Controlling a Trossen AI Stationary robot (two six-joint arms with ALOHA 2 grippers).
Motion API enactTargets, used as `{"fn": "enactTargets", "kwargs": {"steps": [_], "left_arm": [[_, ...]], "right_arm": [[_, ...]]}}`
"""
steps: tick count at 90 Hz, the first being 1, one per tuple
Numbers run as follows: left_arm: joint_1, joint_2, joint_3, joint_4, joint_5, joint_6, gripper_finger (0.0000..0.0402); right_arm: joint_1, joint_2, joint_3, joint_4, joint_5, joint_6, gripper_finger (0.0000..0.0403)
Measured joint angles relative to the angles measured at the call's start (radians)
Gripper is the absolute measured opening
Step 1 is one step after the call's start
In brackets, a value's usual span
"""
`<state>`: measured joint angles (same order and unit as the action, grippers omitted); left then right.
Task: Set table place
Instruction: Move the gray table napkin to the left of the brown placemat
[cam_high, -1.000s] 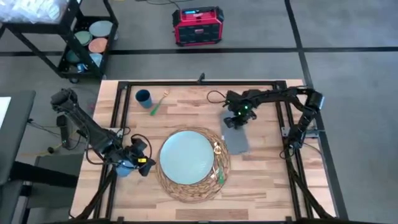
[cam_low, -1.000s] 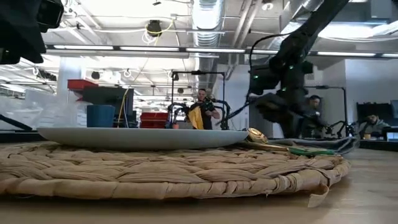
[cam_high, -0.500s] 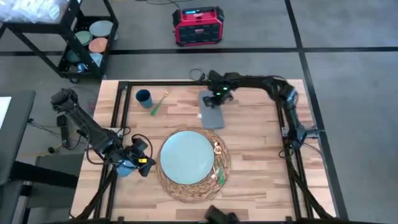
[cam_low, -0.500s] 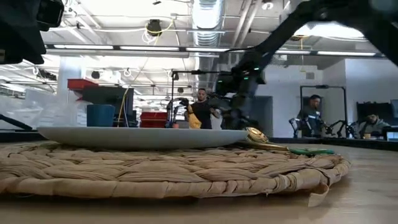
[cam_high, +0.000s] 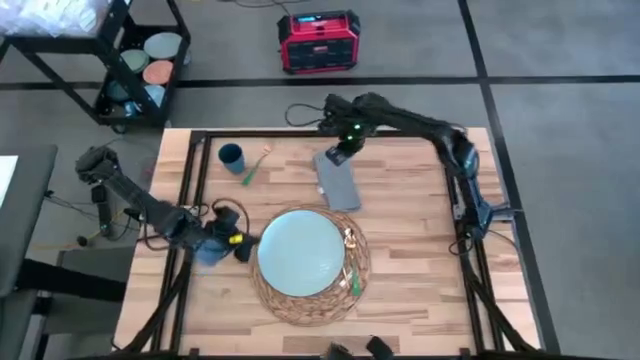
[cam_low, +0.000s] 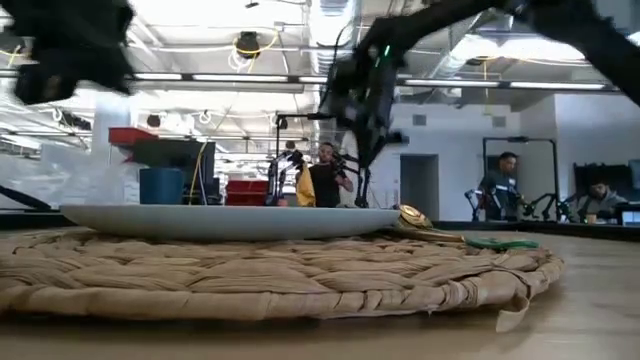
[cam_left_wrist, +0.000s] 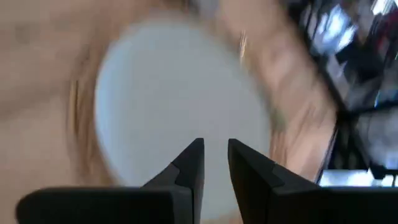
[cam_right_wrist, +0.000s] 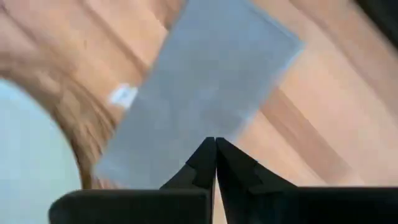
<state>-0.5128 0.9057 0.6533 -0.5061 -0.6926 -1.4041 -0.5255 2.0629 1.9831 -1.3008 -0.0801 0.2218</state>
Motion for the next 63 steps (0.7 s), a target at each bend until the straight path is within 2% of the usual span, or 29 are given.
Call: {"fn": "enactTargets", "kwargs": {"steps": [6,11,16,24,29,34,46,56,63], "left_arm": [[0.123,-0.032,0.004,0.092,-0.037,0.118,0.0054],[0.251,-0.035,0.009,0.171,-0.010,0.212,0.0054],[0.385,-0.029,0.008,0.243,0.091,0.306,0.0054],[0.593,0.034,0.010,0.384,0.330,0.431,0.0057],[0.697,0.090,0.026,0.396,0.450,0.449,0.0060],[0.775,0.162,0.056,0.375,0.519,0.457,0.0063],[0.861,0.352,0.160,0.364,0.628,0.546,0.0066],[0.867,0.522,0.290,0.379,0.722,0.655,0.0066],[0.866,0.632,0.392,0.384,0.746,0.723,0.0066]], "right_arm": [[0.005,-0.078,0.000,-0.054,0.054,-0.015,0.0000],[0.006,-0.153,0.000,-0.114,0.098,-0.015,0.0000],[0.006,-0.226,-0.001,-0.159,0.129,-0.016,0.0000],[0.005,-0.333,-0.020,-0.190,0.138,-0.017,0.0000],[0.006,-0.388,-0.028,-0.214,0.146,-0.015,0.0000],[0.007,-0.442,-0.028,-0.244,0.168,-0.008,0.0000],[0.005,-0.562,-0.030,-0.266,0.188,0.013,0.0000],[0.016,-0.646,-0.032,-0.269,0.167,0.008,0.0000],[0.016,-0.702,-0.032,-0.272,0.144,0.009,0.0000]]}}
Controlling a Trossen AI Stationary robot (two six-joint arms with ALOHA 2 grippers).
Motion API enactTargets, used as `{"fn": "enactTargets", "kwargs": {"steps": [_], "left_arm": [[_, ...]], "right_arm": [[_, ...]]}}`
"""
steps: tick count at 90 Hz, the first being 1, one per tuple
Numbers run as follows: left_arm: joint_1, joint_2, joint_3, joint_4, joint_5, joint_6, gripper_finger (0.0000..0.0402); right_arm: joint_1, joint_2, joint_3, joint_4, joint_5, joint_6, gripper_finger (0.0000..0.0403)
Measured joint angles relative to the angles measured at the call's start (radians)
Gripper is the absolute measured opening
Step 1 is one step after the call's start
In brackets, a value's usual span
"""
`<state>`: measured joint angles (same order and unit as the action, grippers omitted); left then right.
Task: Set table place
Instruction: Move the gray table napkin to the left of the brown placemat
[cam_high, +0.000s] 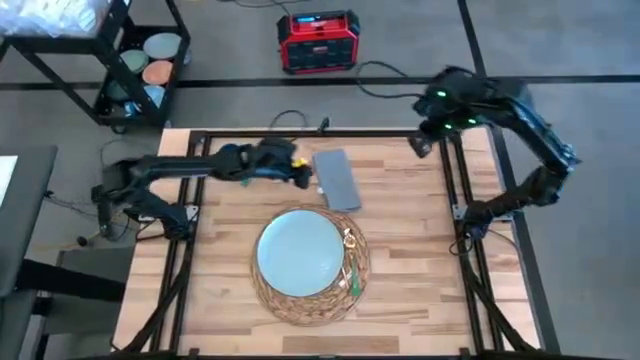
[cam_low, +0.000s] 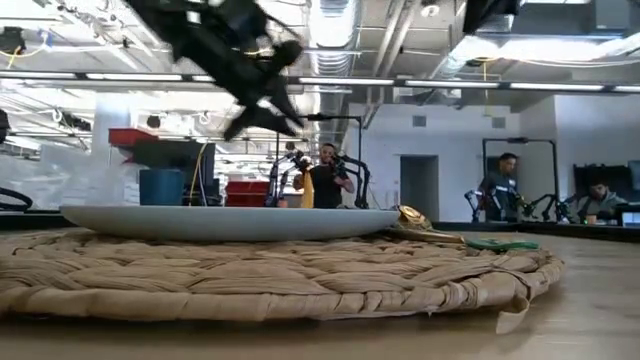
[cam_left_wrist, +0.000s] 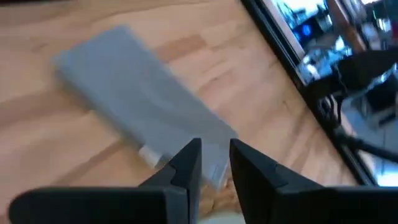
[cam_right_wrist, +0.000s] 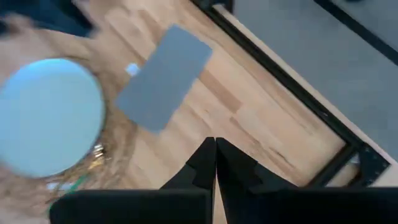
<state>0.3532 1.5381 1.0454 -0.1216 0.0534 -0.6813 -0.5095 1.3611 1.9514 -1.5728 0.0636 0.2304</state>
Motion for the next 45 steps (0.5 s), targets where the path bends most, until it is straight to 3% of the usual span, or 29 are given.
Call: {"fn": "enactTargets", "kwargs": {"steps": [27,45], "left_arm": [[0.037,0.349,0.358,-0.197,0.023,0.094,0.0061],[0.067,0.542,0.543,-0.381,0.077,0.159,0.0006]], "right_arm": [[0.030,-0.135,0.000,0.002,-0.012,0.098,0.0008],[0.087,-0.187,0.000,0.002,-0.012,0.143,0.0001]]}}
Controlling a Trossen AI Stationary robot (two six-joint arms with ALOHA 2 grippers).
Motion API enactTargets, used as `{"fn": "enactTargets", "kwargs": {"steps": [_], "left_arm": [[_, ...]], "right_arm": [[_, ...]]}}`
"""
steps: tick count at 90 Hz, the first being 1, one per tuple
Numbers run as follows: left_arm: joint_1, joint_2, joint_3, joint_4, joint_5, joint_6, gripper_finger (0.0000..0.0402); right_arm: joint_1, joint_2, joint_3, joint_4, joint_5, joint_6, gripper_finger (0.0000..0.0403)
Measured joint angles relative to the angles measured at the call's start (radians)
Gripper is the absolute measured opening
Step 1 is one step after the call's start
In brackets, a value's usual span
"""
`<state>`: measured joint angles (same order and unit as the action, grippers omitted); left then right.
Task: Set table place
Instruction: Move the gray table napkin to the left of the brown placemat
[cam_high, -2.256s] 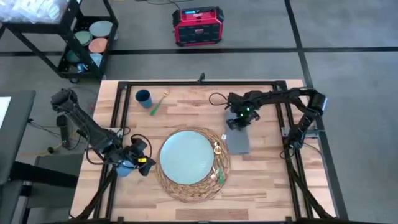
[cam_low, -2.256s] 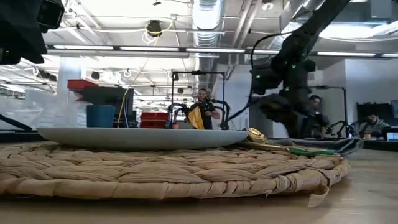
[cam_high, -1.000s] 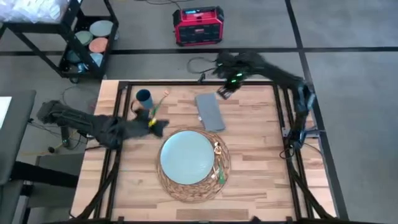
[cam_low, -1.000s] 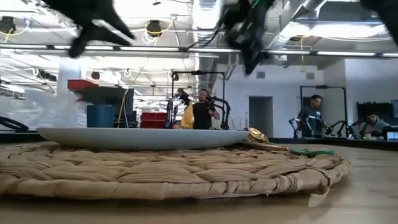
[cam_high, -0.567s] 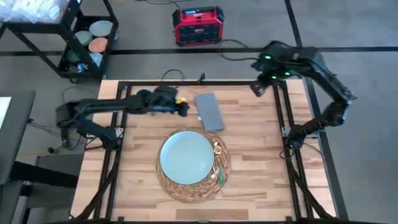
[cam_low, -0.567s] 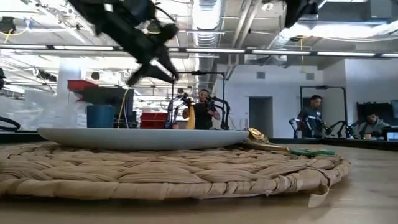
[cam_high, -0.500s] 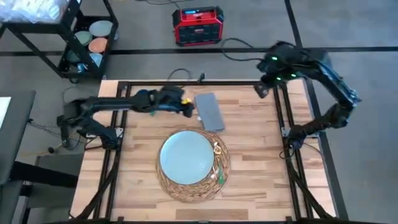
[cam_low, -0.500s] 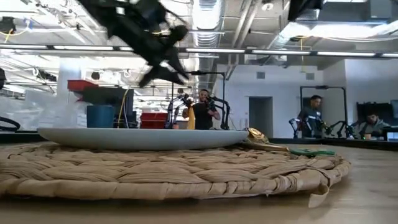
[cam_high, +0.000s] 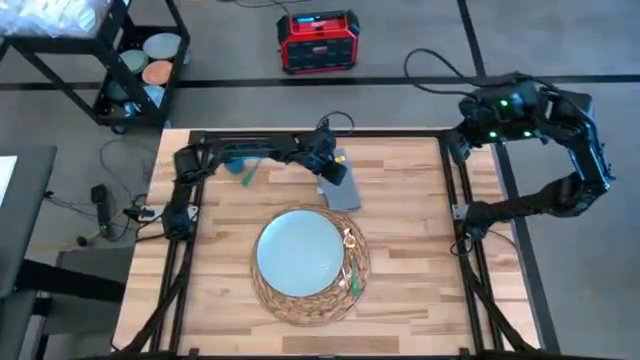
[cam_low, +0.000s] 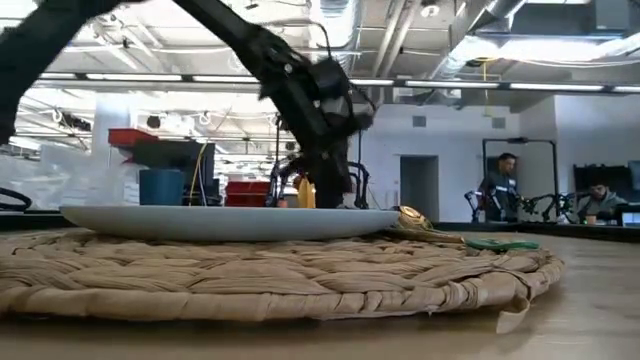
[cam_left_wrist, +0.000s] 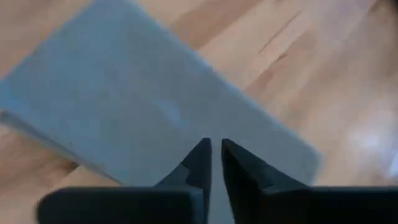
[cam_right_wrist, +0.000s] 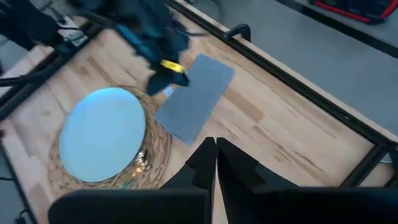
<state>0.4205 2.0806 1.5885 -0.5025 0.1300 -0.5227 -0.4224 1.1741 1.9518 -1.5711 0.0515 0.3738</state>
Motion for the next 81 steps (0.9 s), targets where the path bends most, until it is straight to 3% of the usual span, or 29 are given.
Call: {"fn": "enactTargets", "kwargs": {"steps": [20,41,48,66,81], "left_arm": [[-0.002,0.147,0.140,-0.120,-0.041,0.057,0.0000],[0.003,0.158,0.220,-0.391,-0.257,0.272,0.0000],[0.031,0.165,0.208,-0.487,-0.261,0.287,0.0000],[0.065,0.160,0.179,-0.491,-0.206,0.294,0.0000],[0.040,0.091,0.274,-0.508,-0.155,0.349,0.0000]], "right_arm": [[0.068,-0.010,0.000,0.000,0.000,0.021,0.0000],[0.112,-0.008,0.000,0.000,0.000,0.021,0.0000],[0.119,-0.008,0.000,0.000,0.001,0.021,0.0000],[0.142,-0.008,0.000,0.000,0.001,0.021,0.0000],[0.142,-0.009,0.000,0.000,0.001,0.021,0.0000]]}}
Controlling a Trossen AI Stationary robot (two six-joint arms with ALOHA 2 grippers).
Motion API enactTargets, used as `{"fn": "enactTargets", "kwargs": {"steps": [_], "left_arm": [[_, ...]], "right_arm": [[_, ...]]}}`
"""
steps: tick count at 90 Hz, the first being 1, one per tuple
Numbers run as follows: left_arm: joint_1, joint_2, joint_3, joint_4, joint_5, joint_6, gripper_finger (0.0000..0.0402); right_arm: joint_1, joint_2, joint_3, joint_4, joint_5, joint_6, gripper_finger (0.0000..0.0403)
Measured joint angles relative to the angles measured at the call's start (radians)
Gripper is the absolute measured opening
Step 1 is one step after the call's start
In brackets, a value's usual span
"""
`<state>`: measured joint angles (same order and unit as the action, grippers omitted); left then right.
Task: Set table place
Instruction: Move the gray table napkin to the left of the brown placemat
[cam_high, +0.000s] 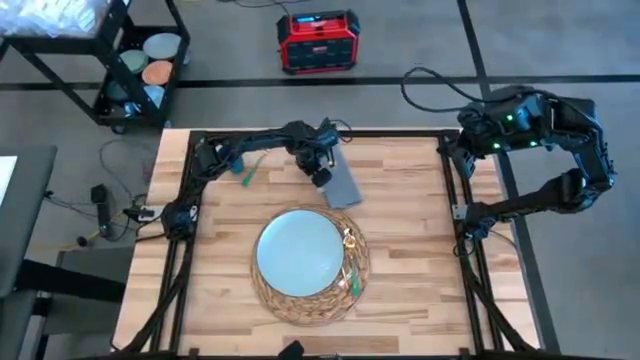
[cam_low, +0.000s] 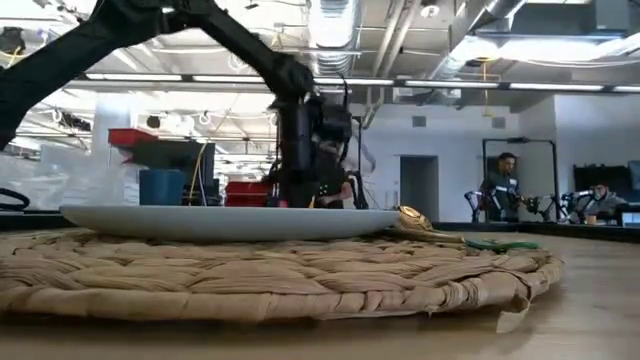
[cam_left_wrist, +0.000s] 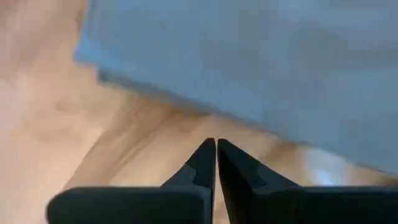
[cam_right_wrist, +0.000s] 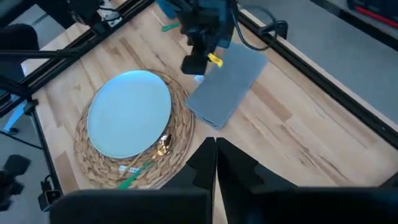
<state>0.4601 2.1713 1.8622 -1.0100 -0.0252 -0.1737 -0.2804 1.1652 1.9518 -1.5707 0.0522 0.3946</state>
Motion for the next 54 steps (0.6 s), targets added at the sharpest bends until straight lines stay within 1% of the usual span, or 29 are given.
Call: {"fn": "enactTargets", "kwargs": {"steps": [5,11,21,27,39,54], "left_arm": [[-0.001,-0.034,0.037,0.037,-0.008,0.016,0.0000],[0.017,-0.034,0.062,0.052,-0.003,0.046,0.0000],[0.052,0.044,0.067,0.029,0.074,0.066,0.0000],[0.058,0.094,0.080,-0.014,0.108,0.079,0.0000],[0.058,0.165,0.209,-0.110,0.145,0.118,0.0000],[0.059,0.277,0.361,-0.191,0.117,0.150,0.0000]], "right_arm": [[-0.001,0.000,0.000,-0.001,0.001,-0.001,0.0000],[-0.001,0.000,0.000,0.000,0.001,-0.002,0.0000],[0.014,0.000,0.000,0.000,0.000,0.013,0.0000],[0.030,-0.001,0.000,0.000,0.000,0.015,0.0000],[0.040,0.000,0.000,0.005,-0.001,0.017,0.0000],[0.068,0.000,0.000,0.005,-0.001,0.052,0.0000]]}}
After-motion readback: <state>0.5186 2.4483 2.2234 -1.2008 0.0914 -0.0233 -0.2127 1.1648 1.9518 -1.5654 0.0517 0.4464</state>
